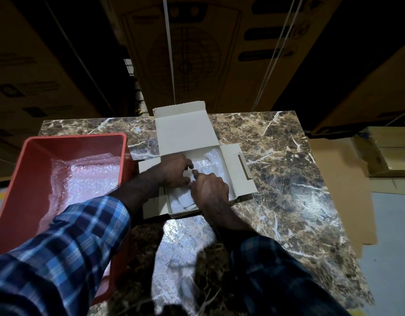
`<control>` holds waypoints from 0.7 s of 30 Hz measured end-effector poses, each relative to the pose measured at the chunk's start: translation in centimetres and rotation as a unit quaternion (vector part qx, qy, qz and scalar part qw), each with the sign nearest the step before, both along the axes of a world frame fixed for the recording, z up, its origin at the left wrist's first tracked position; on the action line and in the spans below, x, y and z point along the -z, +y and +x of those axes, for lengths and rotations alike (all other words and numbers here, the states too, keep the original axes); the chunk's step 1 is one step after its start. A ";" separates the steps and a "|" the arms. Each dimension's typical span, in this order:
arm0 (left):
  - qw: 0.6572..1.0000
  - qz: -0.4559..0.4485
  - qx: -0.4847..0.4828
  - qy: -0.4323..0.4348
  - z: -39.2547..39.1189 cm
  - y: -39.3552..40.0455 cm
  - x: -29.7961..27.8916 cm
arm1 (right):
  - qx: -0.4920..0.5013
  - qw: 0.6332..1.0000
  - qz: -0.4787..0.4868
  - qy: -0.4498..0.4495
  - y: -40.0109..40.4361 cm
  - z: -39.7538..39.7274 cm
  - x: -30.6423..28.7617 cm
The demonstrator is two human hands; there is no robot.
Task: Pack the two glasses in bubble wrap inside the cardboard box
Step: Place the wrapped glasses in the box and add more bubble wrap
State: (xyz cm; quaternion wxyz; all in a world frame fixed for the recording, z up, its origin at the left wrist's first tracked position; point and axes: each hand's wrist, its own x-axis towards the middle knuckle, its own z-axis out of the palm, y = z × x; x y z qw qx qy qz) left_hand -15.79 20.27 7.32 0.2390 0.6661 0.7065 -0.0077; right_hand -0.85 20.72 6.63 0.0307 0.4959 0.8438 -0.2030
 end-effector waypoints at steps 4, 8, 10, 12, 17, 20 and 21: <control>1.000 -0.008 0.001 -0.001 0.0 -0.1 1.3 | 0.028 0.999 0.000 0.040 -0.8 2.0 -0.6; 0.999 -0.022 -0.001 -0.024 0.3 0.2 1.7 | 0.010 1.000 0.012 0.006 -2.0 2.7 -0.2; 0.999 -0.039 -0.004 -0.028 0.4 0.6 1.7 | -0.012 1.000 0.010 -0.007 -1.9 2.4 -0.4; 0.998 -0.046 -0.013 -0.033 0.4 1.0 1.6 | -0.036 0.999 0.011 -0.016 -1.5 2.2 -0.9; 0.997 -0.029 -0.043 -0.058 0.2 0.9 1.6 | -0.070 0.997 0.015 -0.038 -1.1 2.5 -1.2; 0.998 -0.011 -0.036 -0.044 0.3 0.6 2.1 | -0.048 0.996 0.031 -0.063 -1.2 2.3 -0.3; 0.999 -0.015 -0.036 -0.038 0.4 0.6 2.2 | -0.041 0.997 0.026 -0.067 -1.1 2.1 -0.3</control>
